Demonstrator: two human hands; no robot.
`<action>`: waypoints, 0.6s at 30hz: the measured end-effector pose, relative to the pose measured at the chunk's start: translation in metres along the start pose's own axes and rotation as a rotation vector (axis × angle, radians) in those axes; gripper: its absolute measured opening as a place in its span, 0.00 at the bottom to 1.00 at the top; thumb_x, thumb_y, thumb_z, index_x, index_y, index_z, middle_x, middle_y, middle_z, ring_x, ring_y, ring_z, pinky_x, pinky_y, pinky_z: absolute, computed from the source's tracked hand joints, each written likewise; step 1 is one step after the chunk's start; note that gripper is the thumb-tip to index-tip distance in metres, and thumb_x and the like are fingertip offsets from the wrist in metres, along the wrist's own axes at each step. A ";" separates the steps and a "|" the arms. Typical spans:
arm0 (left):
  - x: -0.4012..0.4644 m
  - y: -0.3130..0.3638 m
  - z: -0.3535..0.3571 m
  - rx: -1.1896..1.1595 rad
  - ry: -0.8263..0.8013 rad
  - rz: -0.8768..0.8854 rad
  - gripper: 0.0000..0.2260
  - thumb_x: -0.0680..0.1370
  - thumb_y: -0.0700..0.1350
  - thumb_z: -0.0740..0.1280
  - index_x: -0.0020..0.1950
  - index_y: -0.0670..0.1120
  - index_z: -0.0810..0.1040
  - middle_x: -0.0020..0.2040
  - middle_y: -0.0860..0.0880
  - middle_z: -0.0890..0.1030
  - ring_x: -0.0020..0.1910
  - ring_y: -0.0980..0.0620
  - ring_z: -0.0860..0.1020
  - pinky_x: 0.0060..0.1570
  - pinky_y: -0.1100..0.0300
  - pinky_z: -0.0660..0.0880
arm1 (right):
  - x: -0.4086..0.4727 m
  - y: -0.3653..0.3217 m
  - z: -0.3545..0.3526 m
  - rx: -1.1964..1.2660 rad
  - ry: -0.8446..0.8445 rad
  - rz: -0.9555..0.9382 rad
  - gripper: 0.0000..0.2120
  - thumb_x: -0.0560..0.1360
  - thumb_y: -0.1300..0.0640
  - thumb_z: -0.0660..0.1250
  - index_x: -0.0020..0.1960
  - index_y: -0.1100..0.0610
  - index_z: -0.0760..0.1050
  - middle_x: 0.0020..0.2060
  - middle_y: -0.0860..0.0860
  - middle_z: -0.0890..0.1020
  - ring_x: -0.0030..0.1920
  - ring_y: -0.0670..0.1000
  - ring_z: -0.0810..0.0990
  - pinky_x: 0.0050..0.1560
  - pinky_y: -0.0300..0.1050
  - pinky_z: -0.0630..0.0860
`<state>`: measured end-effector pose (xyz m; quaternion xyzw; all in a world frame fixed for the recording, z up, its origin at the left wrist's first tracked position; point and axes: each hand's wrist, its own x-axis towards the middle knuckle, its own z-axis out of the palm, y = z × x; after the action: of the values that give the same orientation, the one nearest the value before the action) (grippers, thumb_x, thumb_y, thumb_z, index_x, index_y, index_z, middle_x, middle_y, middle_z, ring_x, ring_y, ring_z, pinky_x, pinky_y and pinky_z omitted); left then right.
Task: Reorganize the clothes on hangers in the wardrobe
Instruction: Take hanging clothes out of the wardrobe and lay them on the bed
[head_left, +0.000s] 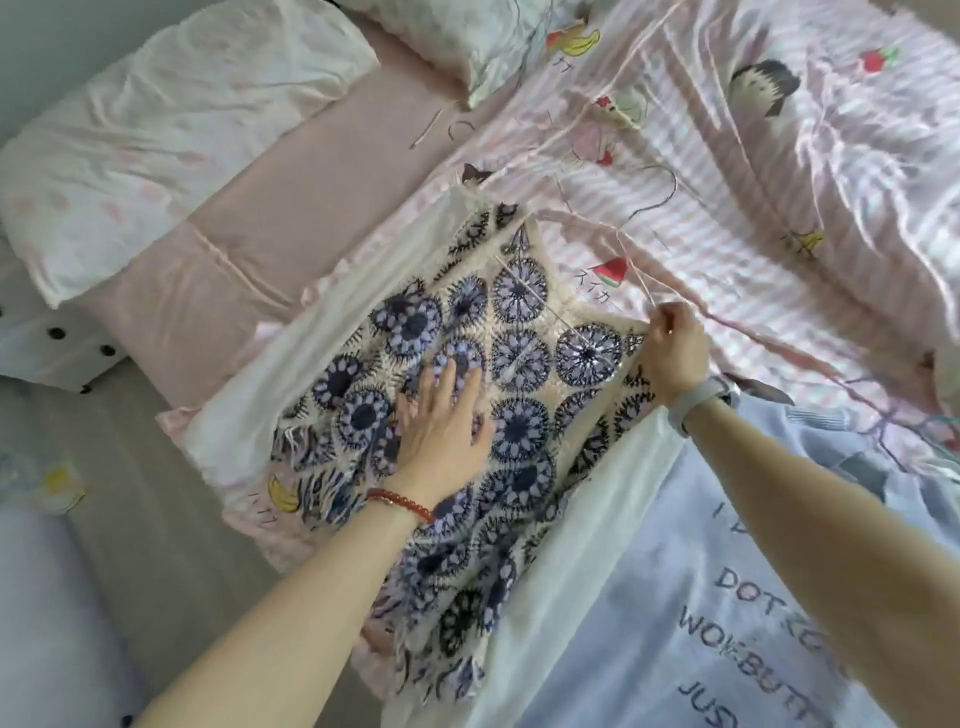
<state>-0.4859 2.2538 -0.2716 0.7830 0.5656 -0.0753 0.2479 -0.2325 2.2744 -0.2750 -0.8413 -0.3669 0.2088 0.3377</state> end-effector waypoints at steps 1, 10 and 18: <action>-0.001 0.000 0.014 0.038 -0.039 0.012 0.28 0.79 0.58 0.50 0.74 0.57 0.40 0.75 0.51 0.37 0.74 0.46 0.36 0.65 0.44 0.31 | 0.012 0.006 0.006 -0.008 -0.019 0.033 0.10 0.78 0.63 0.55 0.53 0.63 0.73 0.42 0.53 0.75 0.40 0.51 0.72 0.33 0.32 0.64; -0.010 -0.022 0.045 0.066 -0.260 0.041 0.24 0.80 0.52 0.53 0.75 0.58 0.48 0.76 0.52 0.38 0.74 0.48 0.36 0.69 0.41 0.36 | -0.045 0.034 0.055 -0.551 -0.411 -0.089 0.25 0.80 0.45 0.46 0.75 0.49 0.45 0.75 0.53 0.47 0.75 0.55 0.45 0.71 0.64 0.41; -0.060 -0.036 -0.022 0.034 0.204 -0.072 0.20 0.80 0.48 0.56 0.72 0.50 0.61 0.75 0.47 0.58 0.73 0.48 0.57 0.72 0.44 0.48 | -0.144 -0.029 0.045 -0.409 -0.384 -0.329 0.24 0.79 0.48 0.50 0.74 0.52 0.53 0.75 0.54 0.54 0.75 0.54 0.47 0.72 0.59 0.41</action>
<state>-0.5434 2.2224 -0.2393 0.7698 0.6143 -0.0135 0.1727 -0.3664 2.1987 -0.2701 -0.7664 -0.5892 0.2282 0.1157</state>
